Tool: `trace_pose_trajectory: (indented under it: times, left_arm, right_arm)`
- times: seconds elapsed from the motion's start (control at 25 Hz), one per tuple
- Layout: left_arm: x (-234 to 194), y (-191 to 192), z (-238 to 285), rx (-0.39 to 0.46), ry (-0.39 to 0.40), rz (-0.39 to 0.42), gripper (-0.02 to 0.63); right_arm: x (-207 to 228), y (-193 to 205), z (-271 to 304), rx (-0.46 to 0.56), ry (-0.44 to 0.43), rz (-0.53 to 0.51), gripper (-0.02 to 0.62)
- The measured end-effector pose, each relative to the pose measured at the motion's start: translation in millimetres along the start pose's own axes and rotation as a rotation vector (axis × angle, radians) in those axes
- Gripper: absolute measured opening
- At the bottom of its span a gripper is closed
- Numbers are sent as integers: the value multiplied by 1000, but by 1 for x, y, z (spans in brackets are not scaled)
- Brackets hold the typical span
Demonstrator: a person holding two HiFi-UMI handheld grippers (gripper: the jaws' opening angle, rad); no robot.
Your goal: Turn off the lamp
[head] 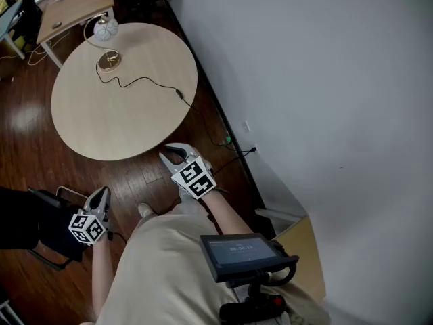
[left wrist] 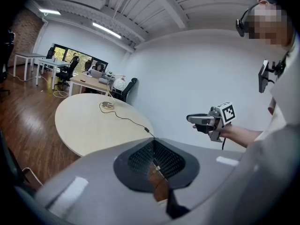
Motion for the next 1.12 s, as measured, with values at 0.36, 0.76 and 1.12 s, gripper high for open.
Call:
trace_pose_trajectory:
  times: [0.36, 0.76, 1.12]
  left_arm:
    - [-32, 7, 6, -63, 41, 1, 5]
    - [-36, 6, 26, -73, 64, -2, 5]
    - [-37, 6, 31, -73, 64, 5, 5]
  right_arm:
    - [-17, 25, 3, 12, 50, 133, 80]
    - [2, 41, 1, 13, 136, 191, 80]
    - [17, 50, -10, 41, 247, 174, 80]
Point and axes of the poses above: the fingertips, and each gripper's own axes: z forward along the fingers, x to its right, y out of its underside, the point moved 7 cm from there along -z, backward along the fingers, and after that the axes turned 8 degrees about x, right-handed, at the moved point
